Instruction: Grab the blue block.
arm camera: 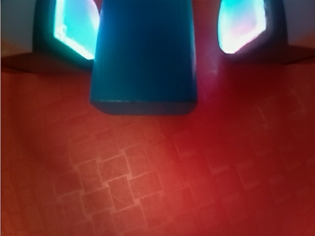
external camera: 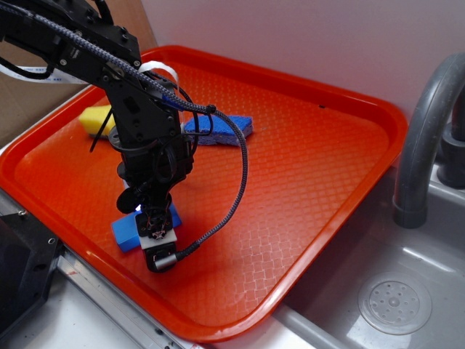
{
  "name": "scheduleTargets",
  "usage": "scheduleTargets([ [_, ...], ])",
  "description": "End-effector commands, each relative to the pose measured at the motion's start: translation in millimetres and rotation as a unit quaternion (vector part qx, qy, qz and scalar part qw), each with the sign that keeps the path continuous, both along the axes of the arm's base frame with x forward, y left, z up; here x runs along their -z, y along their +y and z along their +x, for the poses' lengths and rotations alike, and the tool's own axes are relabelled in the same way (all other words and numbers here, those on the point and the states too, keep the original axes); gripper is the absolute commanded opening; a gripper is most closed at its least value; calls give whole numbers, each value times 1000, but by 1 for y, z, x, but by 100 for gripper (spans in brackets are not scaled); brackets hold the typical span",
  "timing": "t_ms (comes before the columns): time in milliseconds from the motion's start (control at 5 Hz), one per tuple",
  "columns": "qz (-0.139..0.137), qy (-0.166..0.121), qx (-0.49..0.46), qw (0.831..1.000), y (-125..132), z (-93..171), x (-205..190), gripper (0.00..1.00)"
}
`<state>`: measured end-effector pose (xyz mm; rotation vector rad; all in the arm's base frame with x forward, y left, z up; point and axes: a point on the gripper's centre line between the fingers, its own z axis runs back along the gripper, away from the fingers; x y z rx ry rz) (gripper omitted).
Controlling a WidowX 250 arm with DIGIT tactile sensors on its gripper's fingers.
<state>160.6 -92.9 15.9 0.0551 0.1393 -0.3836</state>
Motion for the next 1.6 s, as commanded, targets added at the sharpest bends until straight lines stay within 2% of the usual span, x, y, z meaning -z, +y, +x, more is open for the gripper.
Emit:
scheduleTargets([
  [0, 24, 2, 11, 1000, -8, -12, 8, 0],
  [200, 25, -7, 9, 1000, -7, -10, 1, 0],
  [400, 39, -37, -10, 998, -2, 5, -28, 0],
  [600, 31, -58, -53, 996, 9, 33, -71, 0],
  [800, 37, -80, -103, 991, 28, 53, -113, 0],
  [1000, 23, -127, -167, 977, 59, 67, -164, 0],
  [1200, 8, -136, -177, 975, 80, 79, -208, 0],
  [1400, -1, -150, -184, 971, 83, 84, -205, 0],
])
